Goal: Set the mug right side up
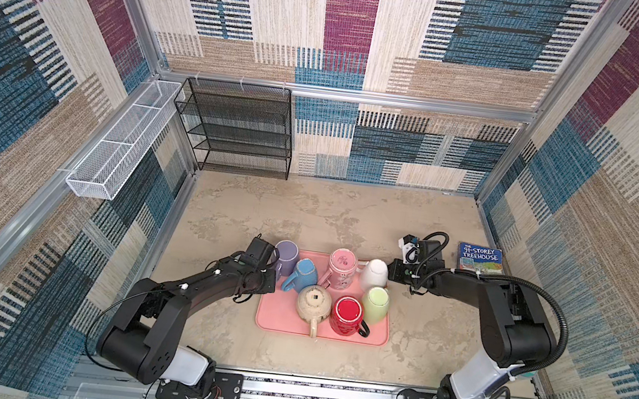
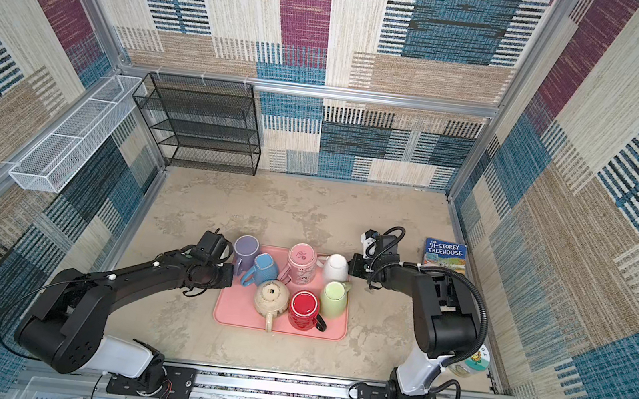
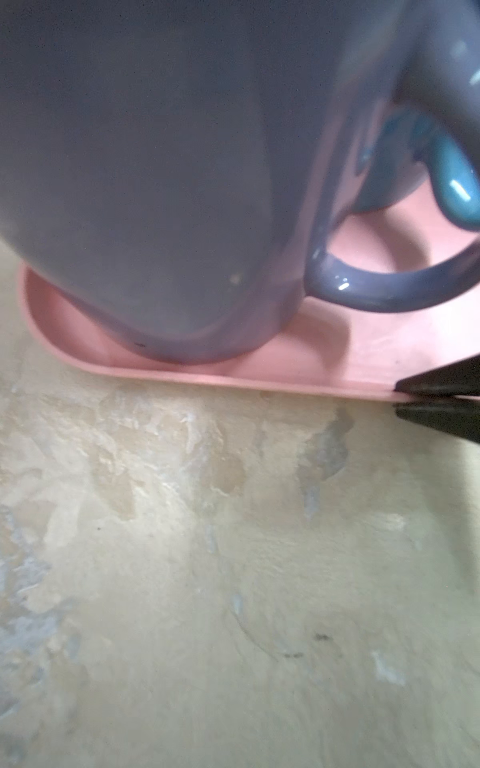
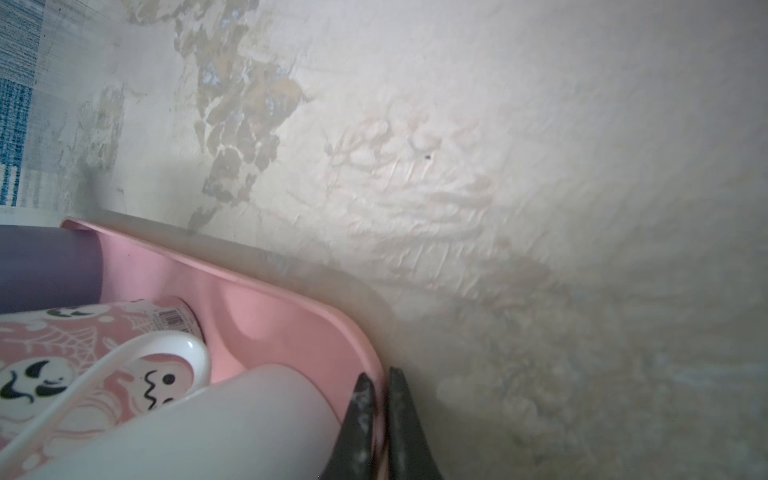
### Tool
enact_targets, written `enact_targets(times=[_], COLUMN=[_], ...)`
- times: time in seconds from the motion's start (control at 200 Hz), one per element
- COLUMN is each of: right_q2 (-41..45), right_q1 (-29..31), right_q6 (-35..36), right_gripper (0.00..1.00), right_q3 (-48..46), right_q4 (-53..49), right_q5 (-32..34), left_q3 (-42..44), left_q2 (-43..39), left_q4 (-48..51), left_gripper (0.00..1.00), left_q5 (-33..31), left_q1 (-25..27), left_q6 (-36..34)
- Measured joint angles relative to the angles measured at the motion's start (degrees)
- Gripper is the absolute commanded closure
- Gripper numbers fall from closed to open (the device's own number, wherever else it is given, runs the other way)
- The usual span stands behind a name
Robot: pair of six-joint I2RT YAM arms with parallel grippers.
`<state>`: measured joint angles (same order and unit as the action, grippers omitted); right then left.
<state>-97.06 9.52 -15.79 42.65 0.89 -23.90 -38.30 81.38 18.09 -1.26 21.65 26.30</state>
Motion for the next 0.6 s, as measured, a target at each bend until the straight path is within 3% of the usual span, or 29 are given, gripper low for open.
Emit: enact_targets(times=[0.441,0.601], right_q2=[5.5,5.1], right_q1=[1.2,1.3], right_q6=[-1.1,-1.5], right_gripper=[1.0,0.86], right_q3=[-4.6,-3.6], right_q4=[-2.1,-3.4], right_q5=[1.4,1.6], left_q3=[3.1,3.5], left_q2=[-6.1,-6.4], left_q4=[4.5,4.5], left_gripper=[1.0,0.89], left_q5=[-1.5,-1.6], left_q1=[3.0,3.0], left_q6=[3.6,3.9])
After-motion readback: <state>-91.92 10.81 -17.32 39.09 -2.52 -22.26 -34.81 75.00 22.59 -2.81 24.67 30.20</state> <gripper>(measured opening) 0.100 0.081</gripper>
